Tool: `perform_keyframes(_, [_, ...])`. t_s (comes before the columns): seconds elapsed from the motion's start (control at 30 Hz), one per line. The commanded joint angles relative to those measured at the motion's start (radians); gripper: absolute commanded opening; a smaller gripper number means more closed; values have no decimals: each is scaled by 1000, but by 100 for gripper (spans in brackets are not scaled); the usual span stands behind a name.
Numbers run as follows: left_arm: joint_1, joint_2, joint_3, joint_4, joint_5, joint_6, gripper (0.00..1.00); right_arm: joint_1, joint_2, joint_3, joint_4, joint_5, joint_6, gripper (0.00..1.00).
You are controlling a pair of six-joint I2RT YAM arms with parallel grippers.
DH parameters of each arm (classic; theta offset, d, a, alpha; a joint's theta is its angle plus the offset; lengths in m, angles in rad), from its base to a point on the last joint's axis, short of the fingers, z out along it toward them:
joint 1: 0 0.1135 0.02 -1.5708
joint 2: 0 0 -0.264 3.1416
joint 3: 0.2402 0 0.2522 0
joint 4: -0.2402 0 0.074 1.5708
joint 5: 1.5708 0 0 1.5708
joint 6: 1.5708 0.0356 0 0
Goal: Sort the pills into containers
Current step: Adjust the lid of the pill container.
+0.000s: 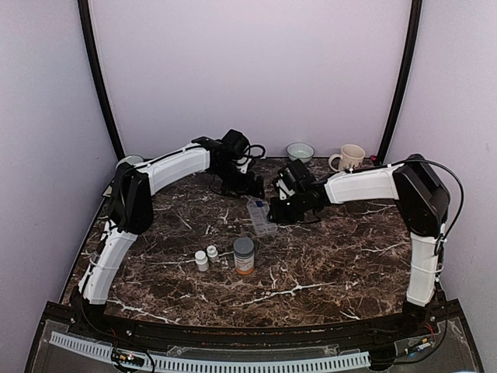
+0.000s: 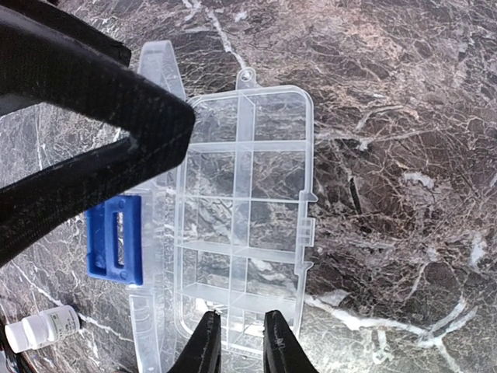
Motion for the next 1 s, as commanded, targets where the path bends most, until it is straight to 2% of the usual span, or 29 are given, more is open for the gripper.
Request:
perform_keyframes(0.0, [-8, 7, 20, -63, -40, 28, 93, 11, 27, 9, 12, 5, -6, 22])
perform_keyframes(0.33, [-11, -11, 3, -99, -72, 51, 86, 12, 55, 35, -15, 7, -11, 22])
perform_keyframes(0.57, [-10, -52, -42, -93, -70, 67, 84, 14, 67, 46, -25, 1, -16, 22])
perform_keyframes(0.67, [-10, -72, -73, -79, -60, 72, 74, 14, 77, 54, -38, 4, -19, 21])
perform_keyframes(0.73, [-11, -90, -103, -62, -57, 74, 71, 14, 82, 56, -40, 1, -21, 21])
perform_keyframes(0.97, [-11, -149, -185, 2, -55, 83, 70, 18, 81, 61, -35, -4, -28, 21])
